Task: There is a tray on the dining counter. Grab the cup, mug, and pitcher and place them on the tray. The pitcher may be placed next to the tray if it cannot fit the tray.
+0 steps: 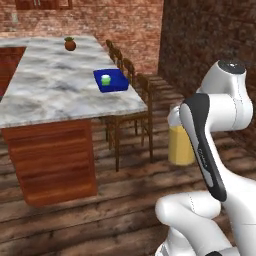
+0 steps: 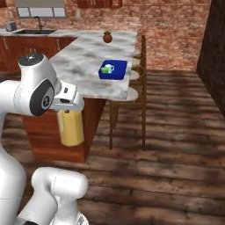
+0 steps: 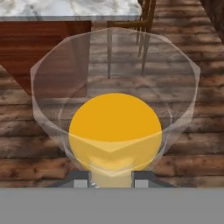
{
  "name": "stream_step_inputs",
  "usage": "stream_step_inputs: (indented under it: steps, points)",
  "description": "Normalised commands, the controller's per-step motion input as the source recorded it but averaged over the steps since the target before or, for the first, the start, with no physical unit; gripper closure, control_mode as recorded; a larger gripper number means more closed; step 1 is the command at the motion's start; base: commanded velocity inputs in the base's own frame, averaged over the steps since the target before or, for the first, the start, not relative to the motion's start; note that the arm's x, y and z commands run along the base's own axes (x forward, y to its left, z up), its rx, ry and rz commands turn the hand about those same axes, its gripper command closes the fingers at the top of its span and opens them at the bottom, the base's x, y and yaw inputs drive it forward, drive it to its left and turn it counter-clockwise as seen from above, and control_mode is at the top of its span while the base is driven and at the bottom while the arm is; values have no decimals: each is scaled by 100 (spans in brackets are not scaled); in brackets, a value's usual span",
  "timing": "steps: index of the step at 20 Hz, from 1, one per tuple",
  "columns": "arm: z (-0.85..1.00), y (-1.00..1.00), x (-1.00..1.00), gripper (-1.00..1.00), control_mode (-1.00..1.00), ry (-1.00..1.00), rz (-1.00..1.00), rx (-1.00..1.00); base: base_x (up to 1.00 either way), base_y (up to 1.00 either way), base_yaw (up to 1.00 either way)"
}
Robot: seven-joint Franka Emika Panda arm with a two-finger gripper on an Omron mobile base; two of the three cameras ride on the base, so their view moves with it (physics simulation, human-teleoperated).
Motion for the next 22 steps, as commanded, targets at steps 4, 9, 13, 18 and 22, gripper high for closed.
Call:
stream_step_inputs:
  steps: [4,9,13,18,22]
  points:
    - [0,0,0,100,100,0,0,0,16,-100,47]
    - [0,0,0,100,100,0,0,0,22,-100,47]
    - [0,0,0,100,100,0,0,0,34,-100,48]
    - [0,0,0,100,100,0,0,0,36,-100,50]
    - [0,0,0,100,100,0,0,0,36,-100,50]
